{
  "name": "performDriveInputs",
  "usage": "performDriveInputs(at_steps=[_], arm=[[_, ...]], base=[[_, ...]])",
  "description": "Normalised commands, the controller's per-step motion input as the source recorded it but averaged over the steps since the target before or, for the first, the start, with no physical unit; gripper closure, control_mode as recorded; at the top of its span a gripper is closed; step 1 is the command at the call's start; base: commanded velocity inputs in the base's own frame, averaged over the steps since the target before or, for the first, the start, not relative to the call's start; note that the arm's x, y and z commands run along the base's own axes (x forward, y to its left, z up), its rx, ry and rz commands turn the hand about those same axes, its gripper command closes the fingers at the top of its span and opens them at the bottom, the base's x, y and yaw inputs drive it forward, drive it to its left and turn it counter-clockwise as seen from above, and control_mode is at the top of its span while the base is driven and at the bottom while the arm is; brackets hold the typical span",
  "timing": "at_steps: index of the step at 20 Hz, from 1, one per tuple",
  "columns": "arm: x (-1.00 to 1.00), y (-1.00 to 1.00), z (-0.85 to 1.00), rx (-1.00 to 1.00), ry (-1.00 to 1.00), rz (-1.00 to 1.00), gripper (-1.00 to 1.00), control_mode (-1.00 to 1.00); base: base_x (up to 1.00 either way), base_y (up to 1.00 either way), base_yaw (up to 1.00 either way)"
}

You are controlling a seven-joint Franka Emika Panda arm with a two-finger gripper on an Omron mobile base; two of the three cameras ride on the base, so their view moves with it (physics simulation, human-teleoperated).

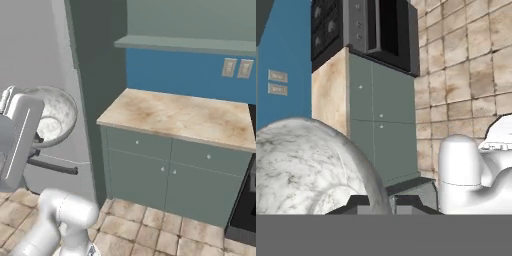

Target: Take the smaller bowl and place it next to the appetizer plate on the dining counter , and place the larger bowl next to the plate with cooked food.

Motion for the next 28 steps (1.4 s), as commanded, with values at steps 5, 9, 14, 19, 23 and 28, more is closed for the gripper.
performDriveInputs(at_steps=[5, 9, 14, 19, 23, 28], arm=[[0.0, 0.0, 0.0, 0.0, 0.0, 0.0, 1.0, 1.0], [0.0, 0.0, 0.0, 0.0, 0.0, 0.0, 1.0, 1.0], [0.0, 0.0, 0.0, 0.0, 0.0, 0.0, 1.0, 1.0], [0.0, 0.0, 0.0, 0.0, 0.0, 0.0, 1.0, 1.0], [0.0, 0.0, 0.0, 0.0, 0.0, 0.0, 1.0, 1.0], [0.0, 0.0, 0.0, 0.0, 0.0, 0.0, 1.0, 1.0]], base=[[-0.97, 1.0, -0.25], [-0.86, 1.0, -0.32], [-0.87, 1.0, -0.34], [-1.0, 0.61, -0.25], [-1.0, -0.17, -0.14], [-1.0, -0.47, -0.01]])
